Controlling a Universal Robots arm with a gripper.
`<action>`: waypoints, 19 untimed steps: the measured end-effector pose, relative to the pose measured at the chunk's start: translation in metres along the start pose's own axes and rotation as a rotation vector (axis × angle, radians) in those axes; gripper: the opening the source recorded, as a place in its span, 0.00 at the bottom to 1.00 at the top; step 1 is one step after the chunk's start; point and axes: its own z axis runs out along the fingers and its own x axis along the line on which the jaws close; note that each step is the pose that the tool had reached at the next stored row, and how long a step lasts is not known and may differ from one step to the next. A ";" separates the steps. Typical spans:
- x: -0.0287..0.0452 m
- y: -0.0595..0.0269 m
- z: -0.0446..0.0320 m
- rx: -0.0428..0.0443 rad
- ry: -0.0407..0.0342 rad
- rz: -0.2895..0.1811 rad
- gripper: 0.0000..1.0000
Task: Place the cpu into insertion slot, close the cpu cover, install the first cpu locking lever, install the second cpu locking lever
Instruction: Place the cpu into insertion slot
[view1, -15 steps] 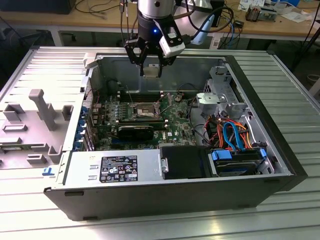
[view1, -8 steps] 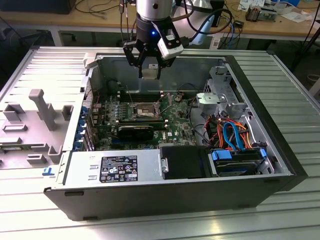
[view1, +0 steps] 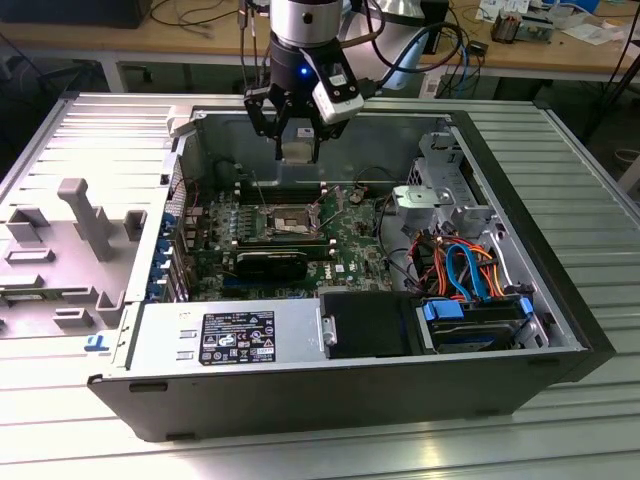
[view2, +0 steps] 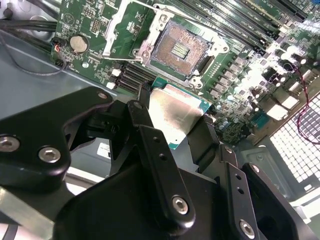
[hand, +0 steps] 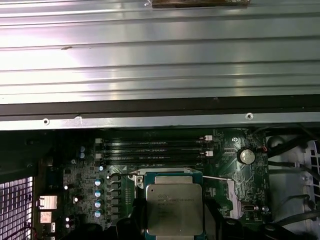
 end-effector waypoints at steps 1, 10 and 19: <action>0.0000 -0.0002 0.0005 0.0009 0.0001 0.000 0.55; 0.0004 -0.0010 0.0031 0.0111 0.0000 -0.002 0.55; 0.0003 -0.0016 0.0090 0.0707 -0.0011 -0.009 0.55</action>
